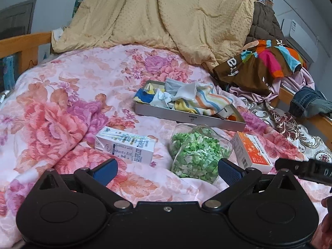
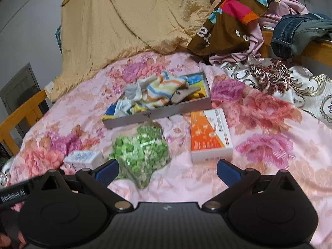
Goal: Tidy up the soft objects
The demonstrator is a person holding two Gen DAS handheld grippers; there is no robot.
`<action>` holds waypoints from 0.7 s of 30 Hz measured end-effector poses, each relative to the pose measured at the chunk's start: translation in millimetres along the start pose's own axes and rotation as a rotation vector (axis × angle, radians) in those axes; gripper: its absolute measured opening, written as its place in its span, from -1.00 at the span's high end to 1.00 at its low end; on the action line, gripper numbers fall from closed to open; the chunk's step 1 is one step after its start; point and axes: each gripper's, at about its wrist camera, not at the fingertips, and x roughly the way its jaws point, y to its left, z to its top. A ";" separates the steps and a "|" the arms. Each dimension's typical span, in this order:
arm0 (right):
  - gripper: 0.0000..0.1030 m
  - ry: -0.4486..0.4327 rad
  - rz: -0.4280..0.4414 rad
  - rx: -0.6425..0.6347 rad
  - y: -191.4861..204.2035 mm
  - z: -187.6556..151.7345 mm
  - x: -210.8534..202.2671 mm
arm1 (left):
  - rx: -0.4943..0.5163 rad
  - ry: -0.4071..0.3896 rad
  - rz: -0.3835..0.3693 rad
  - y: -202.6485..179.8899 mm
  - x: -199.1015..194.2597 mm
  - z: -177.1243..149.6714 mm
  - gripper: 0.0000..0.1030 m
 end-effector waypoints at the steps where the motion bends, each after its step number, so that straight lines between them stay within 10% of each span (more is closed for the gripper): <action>1: -0.99 -0.003 -0.001 -0.005 1.8 -2.1 -2.9 | 0.007 -0.010 0.000 0.3 -3.7 -0.9 -0.98; 21: -0.99 -0.110 -0.045 -0.161 32.0 -31.8 -31.2 | 0.025 -0.105 0.073 8.5 -46.8 -22.9 -0.98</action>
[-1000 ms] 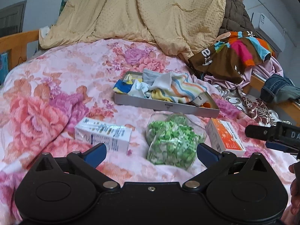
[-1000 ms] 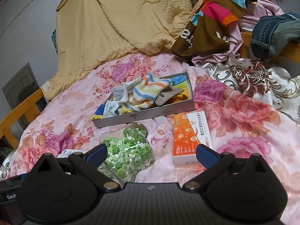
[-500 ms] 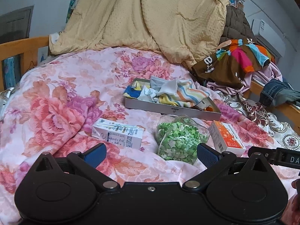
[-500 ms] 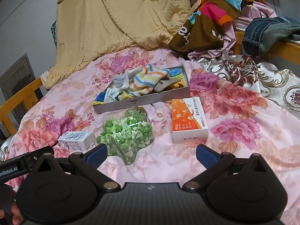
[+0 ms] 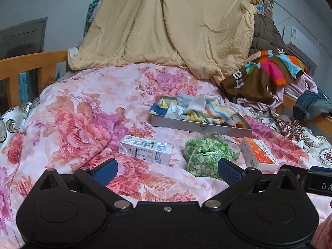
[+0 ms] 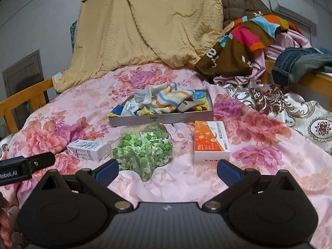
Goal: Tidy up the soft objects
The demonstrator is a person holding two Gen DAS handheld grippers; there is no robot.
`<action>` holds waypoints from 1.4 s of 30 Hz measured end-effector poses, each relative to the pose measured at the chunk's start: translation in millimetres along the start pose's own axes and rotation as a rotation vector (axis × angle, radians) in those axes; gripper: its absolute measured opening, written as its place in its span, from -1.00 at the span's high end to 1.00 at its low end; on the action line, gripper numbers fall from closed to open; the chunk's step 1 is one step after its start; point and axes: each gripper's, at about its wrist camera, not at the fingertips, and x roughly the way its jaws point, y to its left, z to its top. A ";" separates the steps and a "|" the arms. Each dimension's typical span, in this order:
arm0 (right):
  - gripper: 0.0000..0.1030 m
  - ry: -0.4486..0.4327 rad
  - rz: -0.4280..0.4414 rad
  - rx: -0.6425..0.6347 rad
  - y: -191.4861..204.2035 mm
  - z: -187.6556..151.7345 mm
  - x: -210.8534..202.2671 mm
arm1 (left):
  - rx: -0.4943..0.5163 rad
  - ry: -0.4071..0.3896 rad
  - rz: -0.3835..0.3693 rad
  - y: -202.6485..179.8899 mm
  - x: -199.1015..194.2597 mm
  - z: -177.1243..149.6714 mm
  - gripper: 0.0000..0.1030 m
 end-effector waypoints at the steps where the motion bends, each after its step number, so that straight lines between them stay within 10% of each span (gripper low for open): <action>1: -0.99 0.001 0.000 -0.009 1.0 -1.0 0.7 | -0.004 0.002 0.005 1.4 0.6 -0.5 -0.98; 42: -0.99 0.115 0.031 -0.009 4.1 -7.3 25.8 | 0.028 0.042 0.040 4.3 8.8 -21.1 -0.98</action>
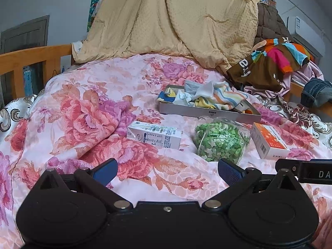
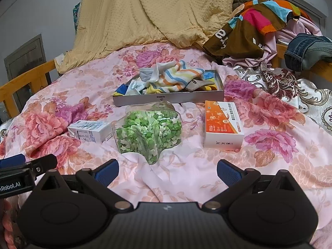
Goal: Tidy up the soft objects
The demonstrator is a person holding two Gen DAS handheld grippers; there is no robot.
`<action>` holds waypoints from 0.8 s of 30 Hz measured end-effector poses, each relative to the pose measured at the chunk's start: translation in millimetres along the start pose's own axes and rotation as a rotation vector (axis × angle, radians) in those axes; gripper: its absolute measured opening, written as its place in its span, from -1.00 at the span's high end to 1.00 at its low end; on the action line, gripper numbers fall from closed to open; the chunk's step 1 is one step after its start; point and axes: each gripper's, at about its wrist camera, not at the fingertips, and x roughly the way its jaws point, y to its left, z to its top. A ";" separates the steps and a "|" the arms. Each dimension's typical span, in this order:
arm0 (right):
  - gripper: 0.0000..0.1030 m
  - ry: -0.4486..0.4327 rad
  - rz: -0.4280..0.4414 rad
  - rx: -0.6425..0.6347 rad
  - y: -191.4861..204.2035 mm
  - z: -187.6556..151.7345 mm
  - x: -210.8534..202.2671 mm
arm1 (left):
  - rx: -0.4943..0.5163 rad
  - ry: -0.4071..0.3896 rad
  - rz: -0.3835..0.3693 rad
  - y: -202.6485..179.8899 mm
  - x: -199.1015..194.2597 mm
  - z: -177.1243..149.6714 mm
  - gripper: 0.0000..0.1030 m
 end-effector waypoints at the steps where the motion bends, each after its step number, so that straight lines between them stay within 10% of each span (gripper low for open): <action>1: -0.99 0.000 0.000 0.000 0.0 0.0 0.0 | 0.000 0.000 0.000 0.0 0.0 0.1 -0.98; 24: -0.99 0.002 0.000 -0.001 0.0 0.4 0.2 | -0.006 0.009 -0.004 -0.4 0.7 -2.5 -0.98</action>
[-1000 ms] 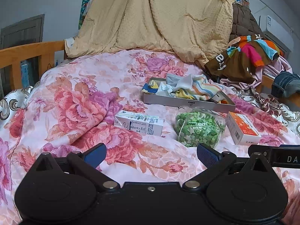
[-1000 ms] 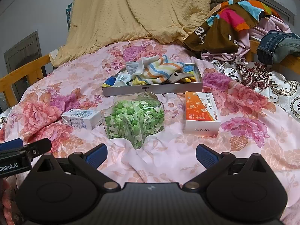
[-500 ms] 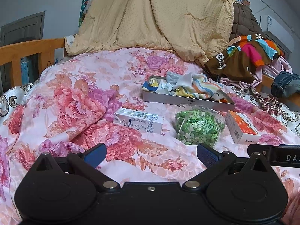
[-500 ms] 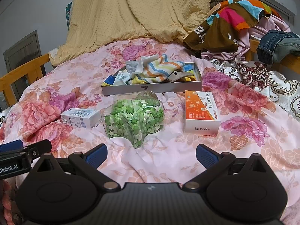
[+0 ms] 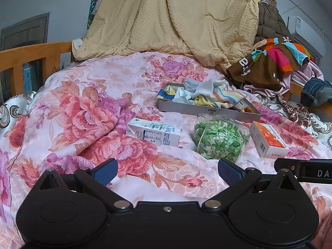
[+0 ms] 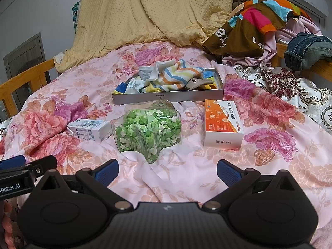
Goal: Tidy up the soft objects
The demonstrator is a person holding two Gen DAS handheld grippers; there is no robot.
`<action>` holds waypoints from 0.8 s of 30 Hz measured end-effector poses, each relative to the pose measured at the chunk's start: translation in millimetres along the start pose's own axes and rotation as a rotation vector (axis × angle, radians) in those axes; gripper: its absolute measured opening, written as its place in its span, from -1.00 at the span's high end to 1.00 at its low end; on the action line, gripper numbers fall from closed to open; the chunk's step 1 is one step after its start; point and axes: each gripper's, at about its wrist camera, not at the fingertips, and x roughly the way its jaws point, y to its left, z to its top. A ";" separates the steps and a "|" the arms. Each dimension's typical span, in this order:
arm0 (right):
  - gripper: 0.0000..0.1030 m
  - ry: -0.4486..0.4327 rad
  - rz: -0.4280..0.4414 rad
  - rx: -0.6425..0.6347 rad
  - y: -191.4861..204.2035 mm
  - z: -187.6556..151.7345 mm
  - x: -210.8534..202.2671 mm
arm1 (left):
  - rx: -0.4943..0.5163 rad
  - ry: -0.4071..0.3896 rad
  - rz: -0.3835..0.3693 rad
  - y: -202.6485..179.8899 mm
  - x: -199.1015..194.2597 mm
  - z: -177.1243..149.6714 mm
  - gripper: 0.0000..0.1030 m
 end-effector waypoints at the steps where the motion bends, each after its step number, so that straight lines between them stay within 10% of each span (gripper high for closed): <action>1: -0.99 0.000 0.000 0.000 0.0 0.0 0.0 | 0.000 0.000 0.000 0.0 0.0 0.1 -0.98; 24: -0.99 0.003 -0.001 -0.001 0.6 0.5 0.5 | 0.005 0.004 0.003 2.8 1.5 -2.6 -0.98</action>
